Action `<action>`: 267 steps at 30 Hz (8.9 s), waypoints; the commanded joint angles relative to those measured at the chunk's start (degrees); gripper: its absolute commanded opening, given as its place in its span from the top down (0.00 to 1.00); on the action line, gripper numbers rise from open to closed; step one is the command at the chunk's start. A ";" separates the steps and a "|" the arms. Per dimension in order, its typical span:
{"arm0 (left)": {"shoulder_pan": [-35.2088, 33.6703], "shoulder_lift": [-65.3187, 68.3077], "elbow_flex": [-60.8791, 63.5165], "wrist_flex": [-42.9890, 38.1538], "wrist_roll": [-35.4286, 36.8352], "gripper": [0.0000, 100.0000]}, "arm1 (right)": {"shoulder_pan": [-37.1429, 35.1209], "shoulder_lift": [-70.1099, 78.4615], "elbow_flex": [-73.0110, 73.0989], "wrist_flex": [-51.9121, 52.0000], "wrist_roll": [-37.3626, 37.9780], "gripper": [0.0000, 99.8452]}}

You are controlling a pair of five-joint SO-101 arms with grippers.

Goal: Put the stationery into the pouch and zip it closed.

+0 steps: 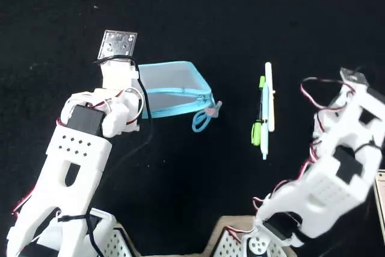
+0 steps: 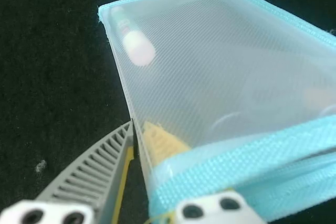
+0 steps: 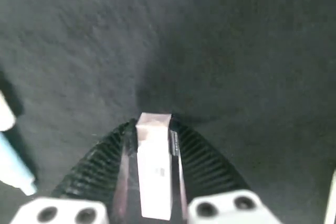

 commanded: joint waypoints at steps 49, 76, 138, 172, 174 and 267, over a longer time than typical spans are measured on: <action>0.92 0.44 1.63 -0.26 0.53 0.97 | 1.49 9.01 -21.67 22.68 8.62 0.92; 0.92 0.44 1.54 -0.35 0.53 0.97 | -0.35 -9.45 4.44 12.22 5.36 0.84; 0.92 0.44 1.54 -0.35 0.44 0.97 | -7.03 -36.35 6.64 15.91 -1.85 0.99; 0.92 0.44 2.59 -0.35 0.53 0.97 | -70.07 -75.12 35.65 -40.44 -32.79 0.99; 0.92 0.44 2.59 -0.35 0.53 0.97 | -70.07 -75.21 38.73 -45.54 -32.79 0.99; 0.92 0.44 2.33 -0.44 0.53 0.97 | 8.97 -27.21 27.12 -1.85 11.96 0.99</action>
